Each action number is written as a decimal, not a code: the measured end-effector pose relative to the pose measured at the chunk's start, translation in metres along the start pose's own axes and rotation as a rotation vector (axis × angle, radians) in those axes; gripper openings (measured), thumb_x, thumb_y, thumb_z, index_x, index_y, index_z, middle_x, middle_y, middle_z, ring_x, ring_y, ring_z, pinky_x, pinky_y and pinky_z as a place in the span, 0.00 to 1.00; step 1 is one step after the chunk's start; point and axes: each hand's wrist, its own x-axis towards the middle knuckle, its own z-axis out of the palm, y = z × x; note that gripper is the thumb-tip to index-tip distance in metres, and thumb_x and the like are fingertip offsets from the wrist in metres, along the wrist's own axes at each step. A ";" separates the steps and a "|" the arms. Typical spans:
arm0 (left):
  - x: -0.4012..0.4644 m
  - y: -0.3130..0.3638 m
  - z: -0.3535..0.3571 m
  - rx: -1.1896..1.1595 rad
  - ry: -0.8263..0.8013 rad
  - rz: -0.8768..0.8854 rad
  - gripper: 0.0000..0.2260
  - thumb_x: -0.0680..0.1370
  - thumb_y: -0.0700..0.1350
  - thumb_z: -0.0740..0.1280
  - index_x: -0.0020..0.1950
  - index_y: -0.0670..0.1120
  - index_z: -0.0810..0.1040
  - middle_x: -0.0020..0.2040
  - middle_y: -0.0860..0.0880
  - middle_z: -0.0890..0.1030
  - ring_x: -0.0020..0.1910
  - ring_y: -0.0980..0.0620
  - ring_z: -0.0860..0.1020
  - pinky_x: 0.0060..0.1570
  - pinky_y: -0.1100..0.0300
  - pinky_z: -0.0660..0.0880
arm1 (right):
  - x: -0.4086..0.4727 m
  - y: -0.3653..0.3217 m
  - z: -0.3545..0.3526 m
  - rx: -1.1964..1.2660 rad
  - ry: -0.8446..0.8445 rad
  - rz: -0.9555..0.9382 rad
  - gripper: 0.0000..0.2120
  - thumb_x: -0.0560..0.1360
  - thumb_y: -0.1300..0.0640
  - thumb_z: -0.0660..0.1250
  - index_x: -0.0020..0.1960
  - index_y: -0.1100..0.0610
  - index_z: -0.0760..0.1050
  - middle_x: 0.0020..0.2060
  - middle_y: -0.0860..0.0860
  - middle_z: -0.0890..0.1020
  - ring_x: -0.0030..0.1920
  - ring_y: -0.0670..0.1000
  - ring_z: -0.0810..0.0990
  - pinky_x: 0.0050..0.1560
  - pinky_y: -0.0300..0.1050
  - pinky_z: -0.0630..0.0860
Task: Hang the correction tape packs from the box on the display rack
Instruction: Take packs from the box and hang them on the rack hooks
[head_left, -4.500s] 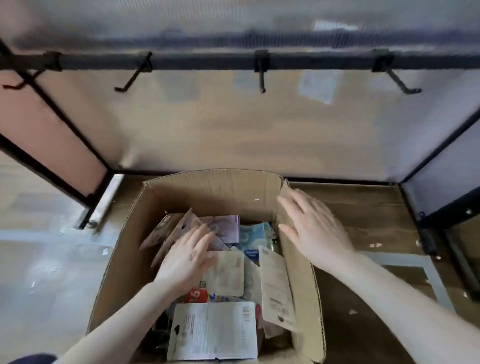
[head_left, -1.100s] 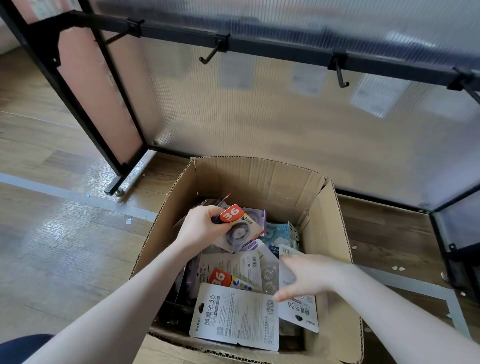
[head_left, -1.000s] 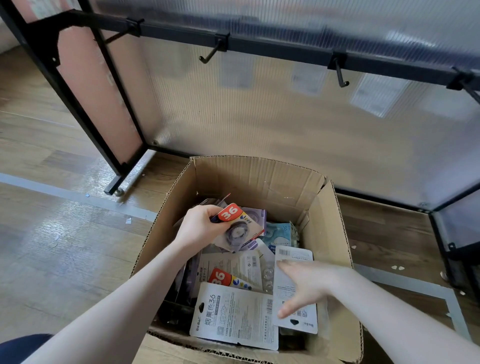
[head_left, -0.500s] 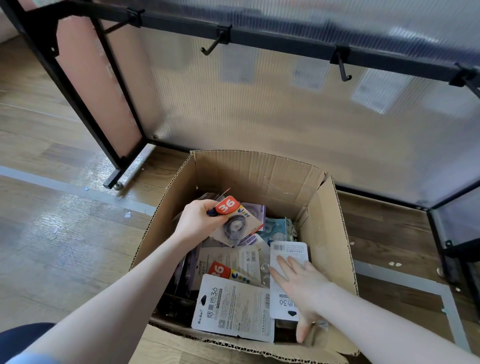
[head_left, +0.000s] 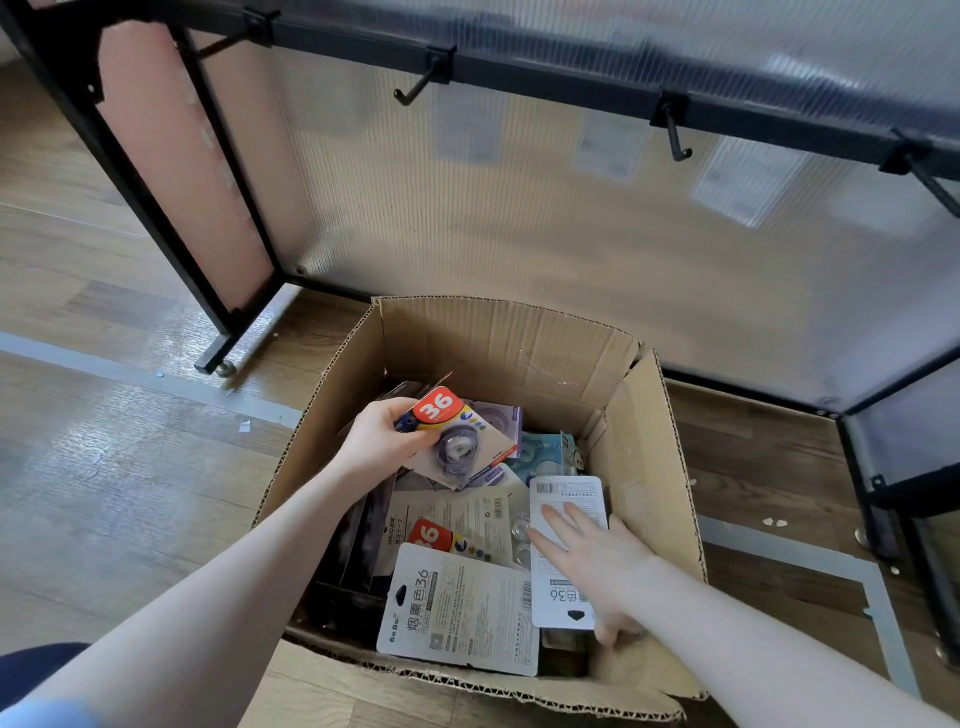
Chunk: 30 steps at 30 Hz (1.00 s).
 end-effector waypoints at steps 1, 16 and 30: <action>0.000 0.000 -0.001 -0.004 -0.025 -0.009 0.10 0.75 0.42 0.71 0.54 0.50 0.77 0.47 0.55 0.80 0.47 0.58 0.79 0.41 0.68 0.74 | -0.001 0.001 -0.002 0.045 -0.012 -0.009 0.57 0.66 0.49 0.75 0.76 0.51 0.33 0.76 0.53 0.37 0.76 0.58 0.39 0.69 0.62 0.58; 0.000 -0.004 -0.006 -0.007 0.000 -0.047 0.08 0.71 0.43 0.75 0.48 0.47 0.81 0.45 0.51 0.84 0.45 0.54 0.82 0.42 0.62 0.79 | -0.009 0.025 -0.034 0.626 0.484 0.022 0.15 0.74 0.63 0.57 0.53 0.52 0.78 0.47 0.48 0.80 0.50 0.52 0.76 0.47 0.46 0.72; 0.012 0.026 0.003 -0.402 0.038 -0.021 0.05 0.73 0.40 0.72 0.47 0.42 0.83 0.43 0.46 0.86 0.43 0.50 0.84 0.37 0.61 0.79 | -0.006 0.053 -0.068 1.675 0.983 0.212 0.09 0.70 0.68 0.71 0.36 0.55 0.78 0.34 0.52 0.81 0.34 0.49 0.76 0.28 0.37 0.74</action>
